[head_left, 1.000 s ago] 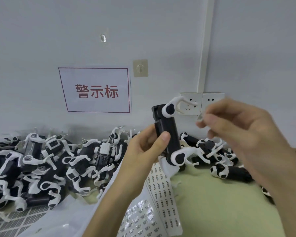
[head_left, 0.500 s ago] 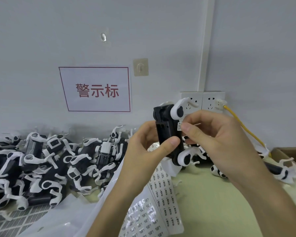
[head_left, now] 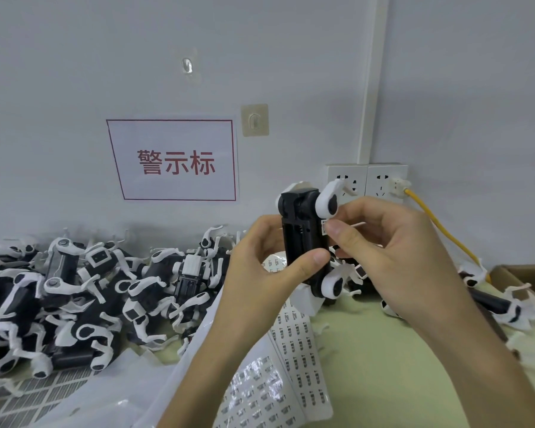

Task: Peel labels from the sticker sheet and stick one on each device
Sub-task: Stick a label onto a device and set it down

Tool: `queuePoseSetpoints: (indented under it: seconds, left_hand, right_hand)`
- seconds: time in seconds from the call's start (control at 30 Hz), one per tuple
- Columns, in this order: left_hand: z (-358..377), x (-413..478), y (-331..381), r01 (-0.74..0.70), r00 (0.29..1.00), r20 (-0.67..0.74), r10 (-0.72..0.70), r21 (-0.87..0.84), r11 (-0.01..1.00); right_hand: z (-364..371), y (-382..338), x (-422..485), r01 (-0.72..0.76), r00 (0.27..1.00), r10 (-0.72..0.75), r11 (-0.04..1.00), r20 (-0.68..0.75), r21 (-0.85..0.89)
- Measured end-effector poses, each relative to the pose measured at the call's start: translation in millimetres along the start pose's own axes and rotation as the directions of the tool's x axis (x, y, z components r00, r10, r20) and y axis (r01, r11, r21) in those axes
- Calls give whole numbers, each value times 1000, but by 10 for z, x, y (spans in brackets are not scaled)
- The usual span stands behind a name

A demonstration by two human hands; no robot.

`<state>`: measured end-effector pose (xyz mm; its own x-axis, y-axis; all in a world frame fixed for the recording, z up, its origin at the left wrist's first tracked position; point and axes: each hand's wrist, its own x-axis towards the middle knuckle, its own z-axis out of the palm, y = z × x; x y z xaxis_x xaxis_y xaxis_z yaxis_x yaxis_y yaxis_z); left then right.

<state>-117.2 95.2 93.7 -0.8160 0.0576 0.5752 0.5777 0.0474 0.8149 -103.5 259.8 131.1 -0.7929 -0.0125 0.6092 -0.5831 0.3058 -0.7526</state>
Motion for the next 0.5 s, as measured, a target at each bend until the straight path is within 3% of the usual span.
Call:
queuePoseSetpoints:
  seconds: [0.5]
  left_hand:
    - [29, -30, 42, -67, 996, -50, 69, 30, 997]
  right_hand:
    - [37, 3, -12, 17, 998, -18, 1000, -53, -18]
